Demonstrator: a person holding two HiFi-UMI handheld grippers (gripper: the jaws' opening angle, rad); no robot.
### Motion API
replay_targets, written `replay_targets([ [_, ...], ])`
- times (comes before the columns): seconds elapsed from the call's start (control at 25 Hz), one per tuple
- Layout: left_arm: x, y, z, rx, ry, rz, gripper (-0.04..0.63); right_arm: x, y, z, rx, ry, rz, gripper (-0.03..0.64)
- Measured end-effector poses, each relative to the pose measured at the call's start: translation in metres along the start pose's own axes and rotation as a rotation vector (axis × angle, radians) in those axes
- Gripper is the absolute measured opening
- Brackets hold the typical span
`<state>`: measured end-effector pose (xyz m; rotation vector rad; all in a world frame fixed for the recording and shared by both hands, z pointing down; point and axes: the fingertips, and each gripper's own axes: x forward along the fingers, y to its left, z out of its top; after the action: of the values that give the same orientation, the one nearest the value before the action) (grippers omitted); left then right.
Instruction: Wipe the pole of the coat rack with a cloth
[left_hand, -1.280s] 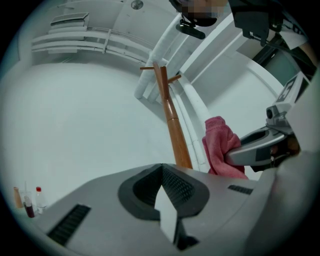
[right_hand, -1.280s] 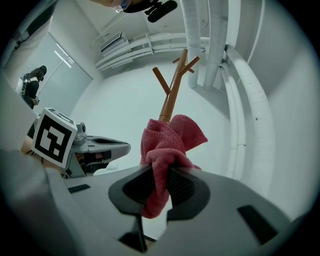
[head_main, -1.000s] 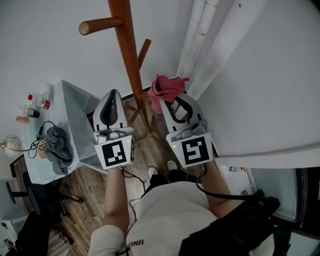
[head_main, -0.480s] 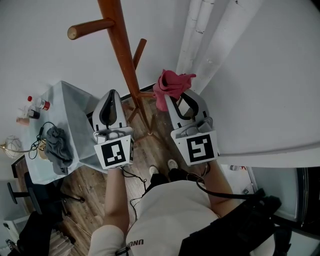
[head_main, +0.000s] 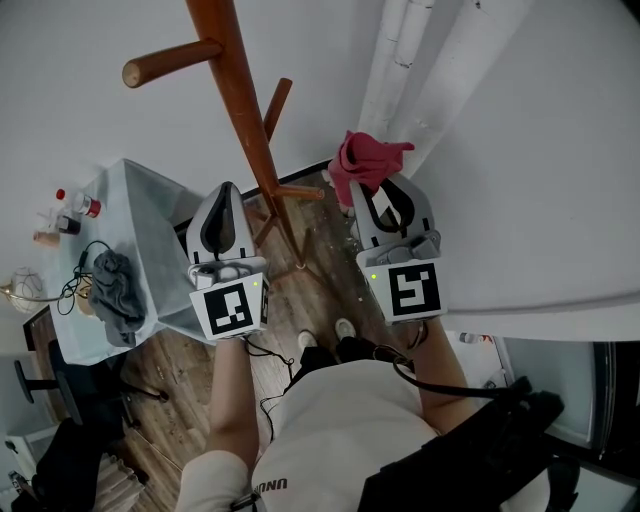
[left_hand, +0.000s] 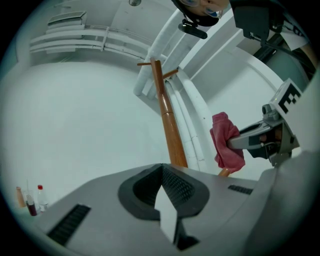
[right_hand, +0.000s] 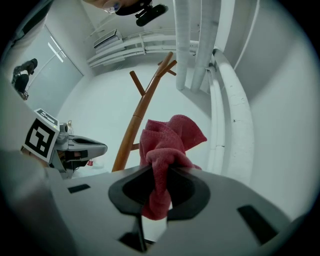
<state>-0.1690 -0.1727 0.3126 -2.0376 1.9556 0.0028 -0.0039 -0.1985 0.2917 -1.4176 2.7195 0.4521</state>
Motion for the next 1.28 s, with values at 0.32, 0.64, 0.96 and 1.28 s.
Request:
replay_targets([
  [0.32, -0.003, 0.001, 0.000, 0.010, 0.007, 0.016, 0.014, 0.015, -0.011, 0.013, 0.025, -0.047, 0.003, 0.074],
  [0.64, -0.002, -0.001, 0.002, -0.039, 0.026, 0.038, 0.014, 0.054, 0.013, 0.044, -0.014, -0.149, 0.107, 0.074],
  [0.96, 0.001, -0.004, 0.002, -0.054, 0.034, 0.044, 0.014, 0.076, 0.035, 0.038, -0.127, -0.113, 0.207, 0.074],
  [1.28, 0.005, -0.005, 0.002, -0.049, 0.037, 0.060, 0.014, 0.089, 0.026, 0.037, -0.076, -0.145, 0.195, 0.074],
])
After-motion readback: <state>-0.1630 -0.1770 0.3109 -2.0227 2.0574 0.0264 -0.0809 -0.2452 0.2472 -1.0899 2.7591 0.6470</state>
